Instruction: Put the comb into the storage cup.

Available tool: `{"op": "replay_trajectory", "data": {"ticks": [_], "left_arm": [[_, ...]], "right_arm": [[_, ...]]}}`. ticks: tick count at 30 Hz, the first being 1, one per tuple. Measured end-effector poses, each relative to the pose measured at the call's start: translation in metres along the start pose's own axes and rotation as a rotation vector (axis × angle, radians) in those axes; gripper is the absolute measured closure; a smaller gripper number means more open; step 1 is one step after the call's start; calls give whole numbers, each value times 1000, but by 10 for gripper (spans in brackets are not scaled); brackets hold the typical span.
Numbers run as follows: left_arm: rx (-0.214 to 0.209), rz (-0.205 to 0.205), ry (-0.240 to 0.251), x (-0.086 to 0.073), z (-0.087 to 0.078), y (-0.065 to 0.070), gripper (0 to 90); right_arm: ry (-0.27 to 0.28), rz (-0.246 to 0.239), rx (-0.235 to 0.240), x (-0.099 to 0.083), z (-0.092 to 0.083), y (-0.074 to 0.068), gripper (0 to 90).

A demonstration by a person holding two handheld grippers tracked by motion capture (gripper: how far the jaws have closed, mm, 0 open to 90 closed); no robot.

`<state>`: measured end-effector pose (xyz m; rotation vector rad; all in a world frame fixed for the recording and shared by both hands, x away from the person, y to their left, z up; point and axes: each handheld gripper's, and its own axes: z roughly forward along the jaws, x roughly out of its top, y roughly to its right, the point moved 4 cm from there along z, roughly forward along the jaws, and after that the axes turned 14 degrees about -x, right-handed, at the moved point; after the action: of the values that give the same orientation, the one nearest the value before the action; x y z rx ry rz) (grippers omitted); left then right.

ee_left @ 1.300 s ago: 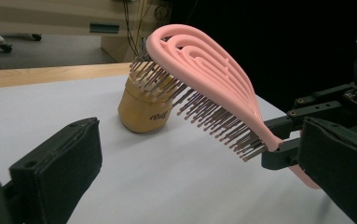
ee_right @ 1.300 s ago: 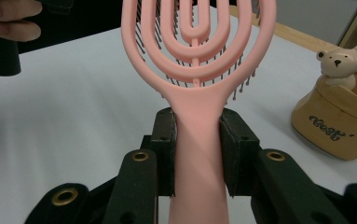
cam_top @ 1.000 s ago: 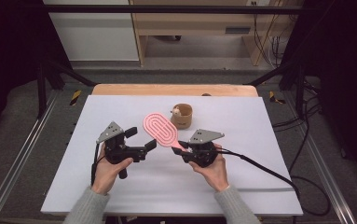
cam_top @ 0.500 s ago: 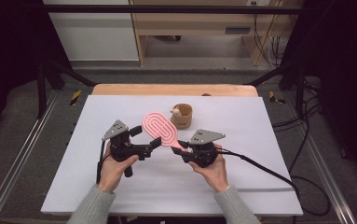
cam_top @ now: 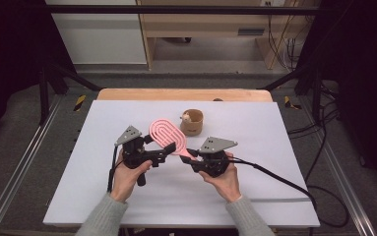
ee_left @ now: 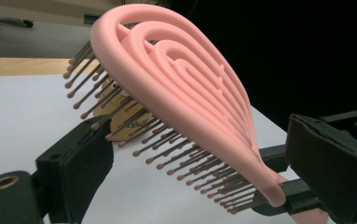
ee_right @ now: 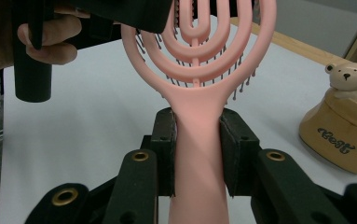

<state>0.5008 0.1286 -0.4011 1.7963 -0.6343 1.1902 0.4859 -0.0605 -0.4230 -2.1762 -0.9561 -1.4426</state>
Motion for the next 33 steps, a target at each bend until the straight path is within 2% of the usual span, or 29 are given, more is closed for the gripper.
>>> {"op": "replay_trajectory", "data": {"ticks": [8, 15, 23, 33], "left_arm": [[-10, -18, 17, 1, 0, 1, 226], [2, -28, 33, 2, -1, 0, 351], [-12, -63, 40, 3, -1, 0, 407], [-26, -84, 45, 3, -2, 2, 450]], "right_arm": [[7, -4, 6, 0, 0, -1, 698], [12, -6, 10, 0, 0, -1, 698], [18, -8, 14, 0, 0, -1, 697], [24, -18, 12, 0, 1, -1, 698]]}}
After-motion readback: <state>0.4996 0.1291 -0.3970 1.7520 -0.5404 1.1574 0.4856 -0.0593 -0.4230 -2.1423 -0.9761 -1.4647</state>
